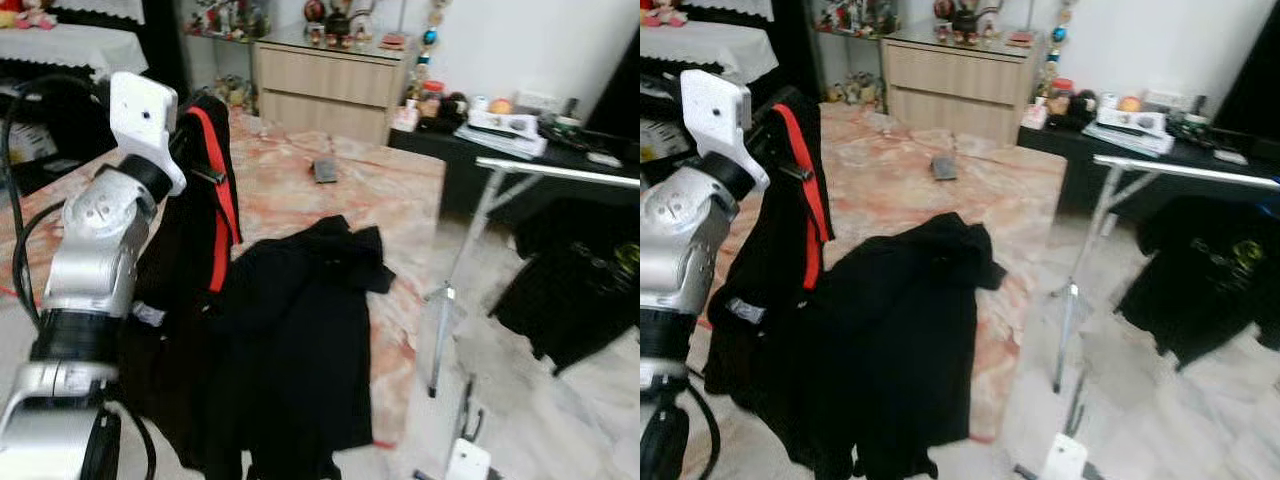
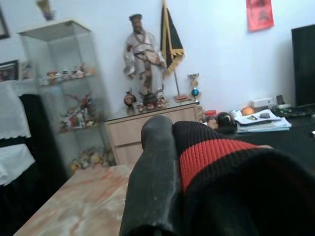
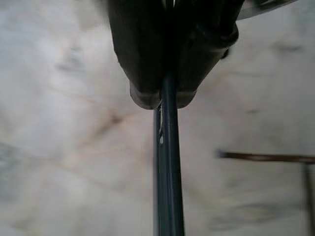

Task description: Hang hanger

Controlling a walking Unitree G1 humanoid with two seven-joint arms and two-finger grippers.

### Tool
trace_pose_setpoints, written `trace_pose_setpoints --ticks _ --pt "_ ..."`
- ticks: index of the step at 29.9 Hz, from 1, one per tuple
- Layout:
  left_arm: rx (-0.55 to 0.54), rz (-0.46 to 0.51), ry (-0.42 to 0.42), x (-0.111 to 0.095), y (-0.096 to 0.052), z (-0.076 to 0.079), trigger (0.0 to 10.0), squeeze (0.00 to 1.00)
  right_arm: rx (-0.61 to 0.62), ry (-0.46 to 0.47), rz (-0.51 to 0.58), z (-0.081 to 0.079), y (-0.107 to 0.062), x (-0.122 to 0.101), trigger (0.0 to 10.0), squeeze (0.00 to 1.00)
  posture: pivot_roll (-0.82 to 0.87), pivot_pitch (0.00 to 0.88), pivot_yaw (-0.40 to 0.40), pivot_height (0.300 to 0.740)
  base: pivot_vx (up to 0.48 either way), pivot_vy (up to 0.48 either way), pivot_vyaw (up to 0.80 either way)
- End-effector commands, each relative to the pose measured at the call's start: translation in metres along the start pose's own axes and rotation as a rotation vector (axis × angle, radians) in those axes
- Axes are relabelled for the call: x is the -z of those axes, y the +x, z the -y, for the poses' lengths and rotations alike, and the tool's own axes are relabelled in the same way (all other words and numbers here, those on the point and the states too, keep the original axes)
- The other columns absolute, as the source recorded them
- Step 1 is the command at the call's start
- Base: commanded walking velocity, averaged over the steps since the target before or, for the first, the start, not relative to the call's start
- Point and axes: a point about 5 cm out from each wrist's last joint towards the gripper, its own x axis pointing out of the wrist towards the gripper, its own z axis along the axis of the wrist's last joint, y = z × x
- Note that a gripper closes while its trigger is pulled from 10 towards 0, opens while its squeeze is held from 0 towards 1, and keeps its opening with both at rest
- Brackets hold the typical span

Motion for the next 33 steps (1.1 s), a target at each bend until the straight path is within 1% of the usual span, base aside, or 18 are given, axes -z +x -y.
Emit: trace_pose_setpoints --ticks 1,3,4,7,11,12,15,18,21,24,26,27,28,29,30,31,32,33 --pt "0.075 0.052 0.024 -0.014 0.012 0.016 10.0 0.00 0.042 -0.002 0.008 0.014 0.003 -0.003 10.0 0.00 0.24 0.006 -0.033 0.740 0.319 0.000 0.00" --pt "0.075 0.052 0.024 -0.014 0.012 0.016 10.0 0.00 0.042 -0.002 0.008 0.014 0.003 -0.003 10.0 0.00 0.24 0.006 -0.033 0.740 0.319 0.000 0.00" --pt "0.092 0.022 0.029 -0.007 0.012 0.021 10.0 0.00 0.041 -0.006 0.009 0.013 0.002 -0.003 10.0 0.00 0.23 0.007 -0.032 0.740 0.262 0.000 0.00" --pt "0.156 -0.065 -0.021 0.023 -0.003 0.043 10.0 0.00 0.036 -0.021 0.010 0.013 0.002 -0.002 10.0 0.00 0.23 0.015 -0.032 0.740 0.000 0.000 0.00" --pt "0.206 -0.103 -0.080 0.037 -0.017 0.056 10.0 0.00 0.034 -0.038 0.009 0.013 0.003 -0.002 10.0 0.00 0.23 0.023 -0.033 0.740 0.000 0.000 0.00" --pt "0.206 -0.103 -0.080 0.037 -0.017 0.056 10.0 0.00 0.034 -0.038 0.009 0.013 0.003 -0.002 10.0 0.00 0.23 0.023 -0.033 0.740 0.000 0.000 0.00" --pt "0.206 -0.175 -0.141 0.056 -0.040 0.070 10.0 0.00 0.029 -0.058 0.008 0.014 0.003 -0.002 10.0 0.00 0.23 0.028 -0.033 0.740 0.000 0.000 0.00" --pt "0.182 -0.273 -0.177 0.078 -0.070 0.084 10.0 0.00 0.023 -0.081 0.007 0.015 0.003 -0.002 10.0 0.00 0.23 0.030 -0.033 0.740 0.000 0.000 0.00" --pt "0.125 -0.354 -0.156 0.093 -0.094 0.090 10.0 0.00 0.022 -0.088 0.008 0.016 0.003 -0.002 10.0 0.00 0.23 0.029 -0.033 0.740 0.000 0.000 0.00" --pt "0.077 -0.370 -0.149 0.097 -0.102 0.090 10.0 0.00 0.019 -0.103 0.010 0.016 0.003 -0.002 10.0 0.00 0.23 0.028 -0.034 0.740 0.000 0.000 0.00" --pt "0.041 -0.364 -0.147 0.097 -0.104 0.087 10.0 0.00 0.018 -0.109 0.011 0.017 0.003 -0.002 10.0 0.00 0.23 0.023 -0.033 0.740 0.000 0.000 0.00" --pt "0.010 -0.367 -0.148 0.098 -0.106 0.082 10.0 0.02 0.016 -0.113 0.011 0.017 0.003 -0.002 10.0 0.00 0.22 0.018 -0.030 0.740 0.000 0.000 0.00" --pt "-0.025 -0.366 -0.149 0.098 -0.108 0.077 10.0 0.29 0.015 -0.116 0.011 0.017 0.003 -0.002 10.0 0.00 0.22 0.016 -0.030 0.740 0.000 0.000 0.00" --pt "-0.058 -0.366 -0.151 0.099 -0.109 0.072 10.0 0.65 0.014 -0.118 0.011 0.017 0.003 -0.002 10.0 0.00 0.22 0.013 -0.029 0.740 0.000 0.000 0.00" --pt "-0.081 -0.363 -0.145 0.099 -0.110 0.068 10.0 0.82 0.014 -0.120 0.012 0.017 0.003 -0.002 10.0 0.00 0.22 0.011 -0.028 0.740 0.000 0.000 0.00" --pt "-0.096 -0.366 -0.129 0.097 -0.113 0.065 10.0 0.93 0.013 -0.123 0.012 0.017 0.003 -0.002 10.0 0.00 0.22 0.010 -0.028 0.740 0.000 0.000 0.00" --pt "-0.105 -0.375 -0.090 0.095 -0.116 0.062 10.0 1.00 0.012 -0.127 0.013 0.017 0.004 -0.002 10.0 0.00 0.21 0.007 -0.028 0.740 0.000 0.000 0.00" --pt "-0.106 -0.381 -0.075 0.094 -0.118 0.061 10.0 1.00 0.011 -0.128 0.013 0.018 0.004 -0.002 10.0 0.00 0.21 0.003 -0.028 0.740 0.000 0.000 0.00"
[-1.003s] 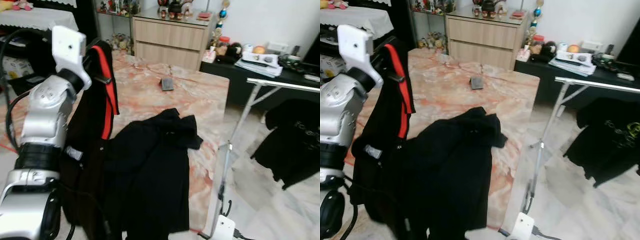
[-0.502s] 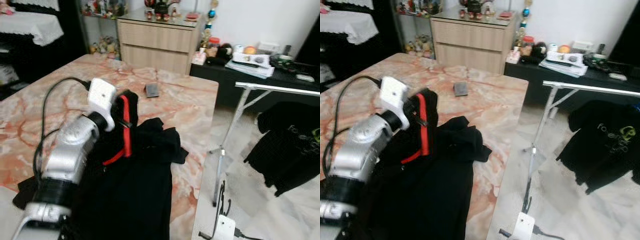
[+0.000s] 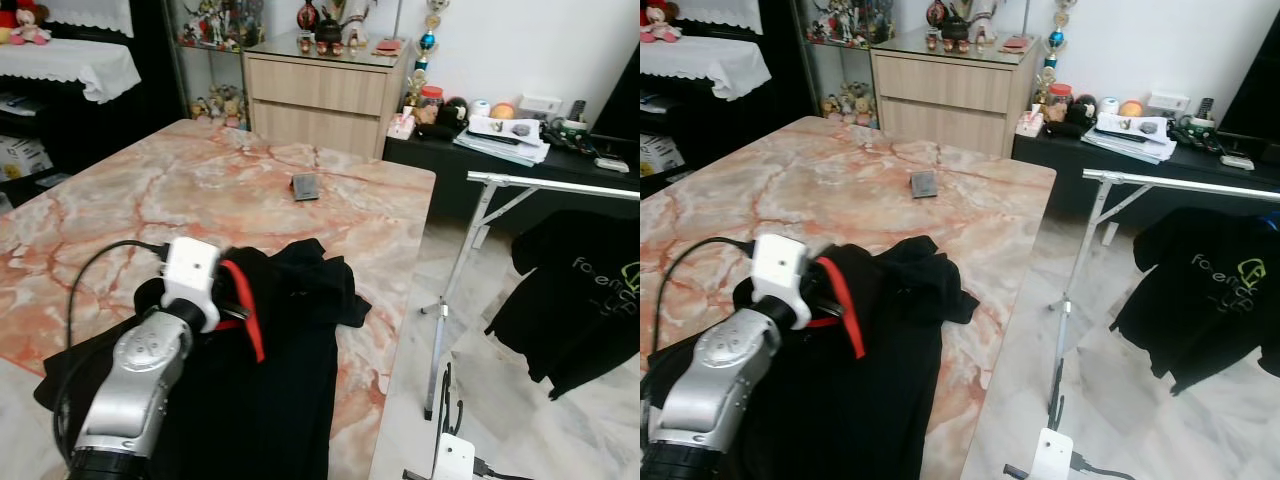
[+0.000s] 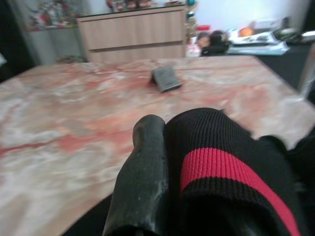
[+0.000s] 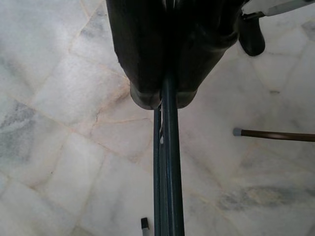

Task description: Hang hanger

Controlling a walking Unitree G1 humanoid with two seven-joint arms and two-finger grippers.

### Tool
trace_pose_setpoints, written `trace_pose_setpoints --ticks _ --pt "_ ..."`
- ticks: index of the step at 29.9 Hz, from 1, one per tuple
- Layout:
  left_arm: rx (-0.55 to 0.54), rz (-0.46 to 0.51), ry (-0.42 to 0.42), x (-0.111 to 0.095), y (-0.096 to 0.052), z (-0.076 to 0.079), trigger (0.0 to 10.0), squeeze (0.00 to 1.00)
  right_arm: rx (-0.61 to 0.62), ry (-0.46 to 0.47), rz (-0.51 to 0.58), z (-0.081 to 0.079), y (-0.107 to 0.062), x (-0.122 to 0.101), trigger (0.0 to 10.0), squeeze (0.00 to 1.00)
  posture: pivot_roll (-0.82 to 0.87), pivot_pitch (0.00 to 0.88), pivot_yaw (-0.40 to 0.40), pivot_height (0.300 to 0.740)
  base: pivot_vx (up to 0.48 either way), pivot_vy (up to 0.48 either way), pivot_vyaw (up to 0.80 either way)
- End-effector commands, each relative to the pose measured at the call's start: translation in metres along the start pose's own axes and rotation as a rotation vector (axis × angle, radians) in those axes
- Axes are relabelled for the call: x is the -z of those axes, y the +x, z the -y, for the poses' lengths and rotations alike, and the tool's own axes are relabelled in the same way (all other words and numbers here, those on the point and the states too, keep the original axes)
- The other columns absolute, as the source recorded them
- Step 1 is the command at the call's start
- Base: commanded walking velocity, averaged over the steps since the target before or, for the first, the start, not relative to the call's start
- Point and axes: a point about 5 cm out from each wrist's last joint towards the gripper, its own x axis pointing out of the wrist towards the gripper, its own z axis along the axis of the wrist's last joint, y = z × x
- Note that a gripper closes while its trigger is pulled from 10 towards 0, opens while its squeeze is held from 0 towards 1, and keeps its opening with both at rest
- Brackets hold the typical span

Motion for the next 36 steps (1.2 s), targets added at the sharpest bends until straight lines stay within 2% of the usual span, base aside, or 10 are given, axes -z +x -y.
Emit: trace_pose_setpoints --ticks 1,3,7,17,20,24,25,26,31,36 --pt "-0.023 0.004 0.057 -0.004 -0.004 -0.005 10.0 1.00 -0.005 -0.014 0.003 -0.001 0.000 0.000 10.0 0.00 0.22 0.002 -0.028 0.740 0.000 0.000 0.00" --pt "0.001 -0.015 0.138 -0.002 -0.008 -0.008 10.0 1.00 -0.007 -0.025 0.005 0.000 0.000 0.000 10.0 0.00 0.21 0.000 -0.028 0.740 0.000 0.000 0.00" --pt "0.033 -0.023 0.144 -0.002 -0.015 -0.008 10.0 1.00 -0.009 -0.032 0.006 0.000 0.000 0.000 10.0 0.00 0.21 0.000 -0.027 0.740 0.000 0.000 0.00" --pt "0.330 -0.069 0.304 -0.004 -0.035 0.013 10.0 1.00 -0.016 -0.065 0.009 0.001 0.000 0.000 10.0 0.00 0.21 0.000 -0.025 0.740 0.000 0.000 0.00" --pt "0.418 -0.070 0.275 -0.011 -0.042 0.013 10.0 1.00 -0.017 -0.072 0.012 0.001 0.000 0.000 10.0 0.00 0.21 0.000 -0.024 0.740 0.000 0.000 0.00" --pt "0.376 -0.033 0.221 -0.018 -0.041 0.008 10.0 1.00 -0.018 -0.074 0.014 0.001 0.000 -0.001 10.0 0.00 0.22 0.005 -0.026 0.740 0.000 0.000 0.00" --pt "0.299 0.003 0.157 -0.023 -0.038 0.001 10.0 0.86 -0.019 -0.075 0.016 0.001 0.000 -0.001 10.0 0.00 0.22 0.008 -0.027 0.740 0.000 0.000 0.00" --pt "0.193 0.038 0.075 -0.026 -0.033 -0.004 10.0 0.00 -0.020 -0.077 0.017 0.001 0.000 -0.002 10.0 0.00 0.22 0.009 -0.028 0.740 0.000 0.000 0.00" --pt "-0.002 0.061 -0.081 -0.019 -0.028 -0.005 10.0 0.00 -0.021 -0.079 0.020 0.001 0.000 -0.003 10.0 0.00 0.22 0.011 -0.030 0.740 0.000 0.000 0.00" --pt "-0.033 0.033 -0.075 -0.009 -0.029 0.007 10.0 0.00 -0.020 -0.072 0.027 0.001 0.000 -0.004 10.0 0.00 0.21 0.017 -0.035 0.740 0.000 0.000 0.00"
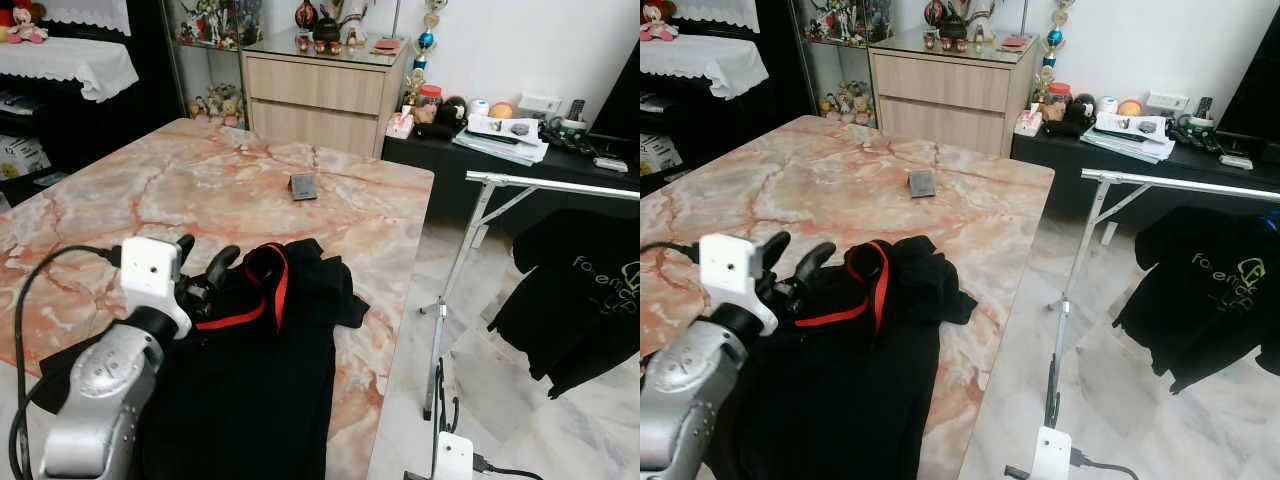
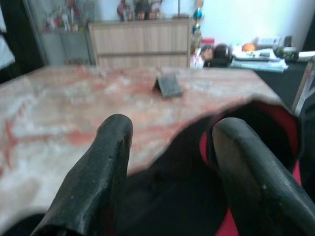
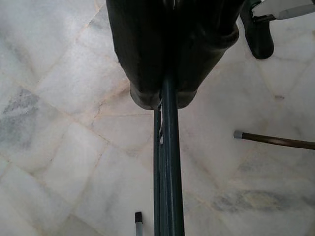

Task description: Hang hanger

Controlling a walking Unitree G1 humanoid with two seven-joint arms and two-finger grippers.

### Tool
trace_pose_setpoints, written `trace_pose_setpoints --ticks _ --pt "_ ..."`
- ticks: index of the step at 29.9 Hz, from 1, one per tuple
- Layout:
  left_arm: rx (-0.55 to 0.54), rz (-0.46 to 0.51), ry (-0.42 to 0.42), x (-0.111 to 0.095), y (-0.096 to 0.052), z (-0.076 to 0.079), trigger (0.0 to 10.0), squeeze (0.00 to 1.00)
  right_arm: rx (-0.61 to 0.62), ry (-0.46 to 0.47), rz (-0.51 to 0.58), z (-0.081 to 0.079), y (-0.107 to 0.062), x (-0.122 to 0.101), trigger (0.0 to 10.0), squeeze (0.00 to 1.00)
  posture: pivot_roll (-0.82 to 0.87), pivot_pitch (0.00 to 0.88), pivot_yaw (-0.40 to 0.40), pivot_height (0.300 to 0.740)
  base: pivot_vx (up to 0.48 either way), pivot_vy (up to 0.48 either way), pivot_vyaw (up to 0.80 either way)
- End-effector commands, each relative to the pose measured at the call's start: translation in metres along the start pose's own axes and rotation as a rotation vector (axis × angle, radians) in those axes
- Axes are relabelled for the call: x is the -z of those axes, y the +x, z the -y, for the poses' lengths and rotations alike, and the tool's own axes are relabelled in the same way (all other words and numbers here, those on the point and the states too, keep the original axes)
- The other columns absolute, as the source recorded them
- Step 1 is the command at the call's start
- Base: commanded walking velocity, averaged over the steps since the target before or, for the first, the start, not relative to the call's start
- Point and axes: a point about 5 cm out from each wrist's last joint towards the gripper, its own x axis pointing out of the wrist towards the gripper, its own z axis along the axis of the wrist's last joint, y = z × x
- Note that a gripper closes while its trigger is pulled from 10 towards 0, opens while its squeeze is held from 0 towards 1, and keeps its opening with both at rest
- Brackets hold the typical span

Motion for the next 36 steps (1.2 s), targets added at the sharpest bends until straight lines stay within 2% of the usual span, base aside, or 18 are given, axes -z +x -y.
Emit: trace_pose_setpoints --ticks 1,12,36 --pt "-0.013 0.011 -0.003 -0.002 0.001 0.003 10.0 0.00 0.001 -0.004 0.014 0.000 0.000 -0.003 10.0 0.00 0.21 0.019 -0.036 0.740 0.000 -0.326 0.00" --pt "-0.056 0.041 0.017 -0.010 0.005 -0.004 10.0 0.00 -0.003 0.002 0.020 0.000 0.000 -0.004 10.0 0.00 0.22 0.030 -0.036 0.740 0.000 -0.337 0.00" --pt "-0.045 0.045 0.016 -0.012 0.007 -0.003 10.0 0.00 -0.007 0.012 0.028 -0.002 0.000 -0.006 10.0 0.00 0.22 0.039 -0.035 0.740 0.000 -0.340 0.00"
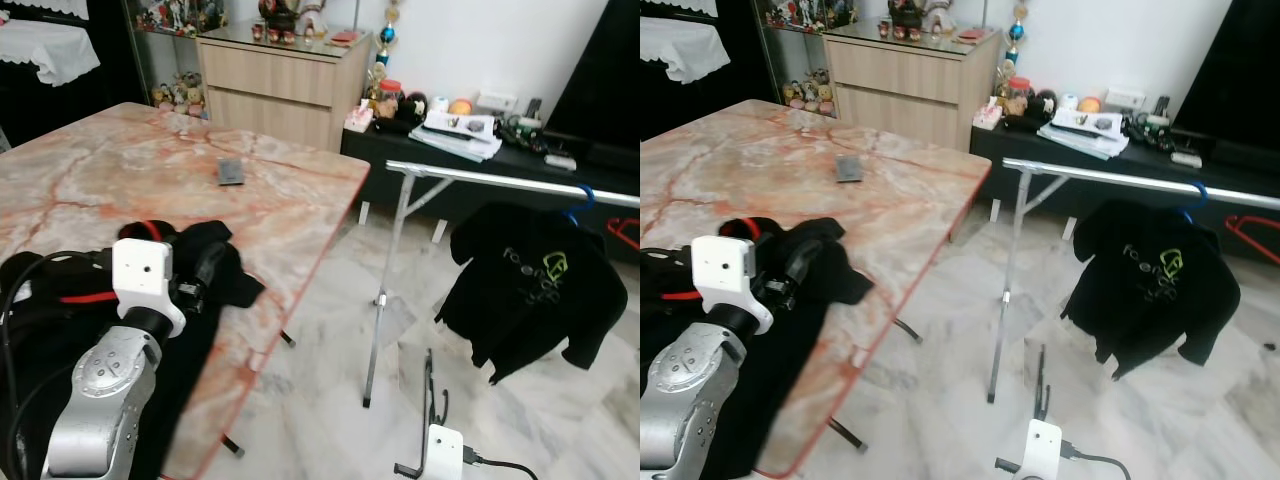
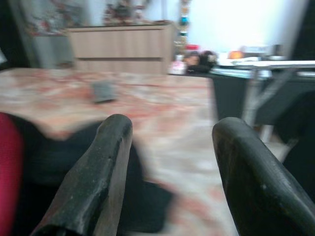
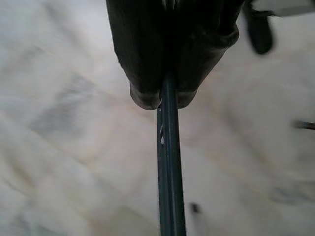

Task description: Hang hanger

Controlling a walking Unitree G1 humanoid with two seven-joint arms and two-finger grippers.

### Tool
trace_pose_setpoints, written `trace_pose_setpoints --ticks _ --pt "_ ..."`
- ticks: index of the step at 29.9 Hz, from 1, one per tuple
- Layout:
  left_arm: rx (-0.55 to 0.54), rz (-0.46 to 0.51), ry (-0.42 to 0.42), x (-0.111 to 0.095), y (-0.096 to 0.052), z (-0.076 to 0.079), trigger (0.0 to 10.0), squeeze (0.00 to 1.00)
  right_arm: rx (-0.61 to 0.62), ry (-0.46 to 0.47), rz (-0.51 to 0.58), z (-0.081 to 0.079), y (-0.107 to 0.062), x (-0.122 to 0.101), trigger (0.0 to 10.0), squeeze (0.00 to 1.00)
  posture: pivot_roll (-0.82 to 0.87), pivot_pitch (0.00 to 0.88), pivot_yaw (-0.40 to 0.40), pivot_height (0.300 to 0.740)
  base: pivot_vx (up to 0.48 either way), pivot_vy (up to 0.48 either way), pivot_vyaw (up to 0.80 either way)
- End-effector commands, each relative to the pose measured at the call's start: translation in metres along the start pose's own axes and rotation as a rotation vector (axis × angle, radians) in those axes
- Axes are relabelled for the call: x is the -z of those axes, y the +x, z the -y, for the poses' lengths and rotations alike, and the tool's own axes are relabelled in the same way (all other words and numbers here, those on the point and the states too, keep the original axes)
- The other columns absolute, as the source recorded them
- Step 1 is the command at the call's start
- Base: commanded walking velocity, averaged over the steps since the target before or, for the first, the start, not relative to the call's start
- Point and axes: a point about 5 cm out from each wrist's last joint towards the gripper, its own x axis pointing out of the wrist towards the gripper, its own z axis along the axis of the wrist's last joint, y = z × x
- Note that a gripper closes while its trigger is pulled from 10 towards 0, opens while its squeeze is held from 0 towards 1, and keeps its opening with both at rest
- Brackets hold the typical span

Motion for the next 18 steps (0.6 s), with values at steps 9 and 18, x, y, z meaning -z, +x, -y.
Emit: trace_pose_setpoints --ticks 9,18 --pt "0.004 0.001 0.024 -0.0030 0.0011 -0.0027 10.0 0.00 0.004 0.010 0.020 -0.0001 0.0003 -0.0064 10.0 0.00 0.21 0.040 -0.033 0.740 0.000 -0.333 0.00" --pt "0.014 -0.006 0.029 -0.0011 0.0012 -0.0011 10.0 0.00 0.006 0.013 0.021 -0.0002 0.0002 -0.0067 10.0 0.00 0.21 0.036 -0.033 0.740 0.000 -0.322 0.00"
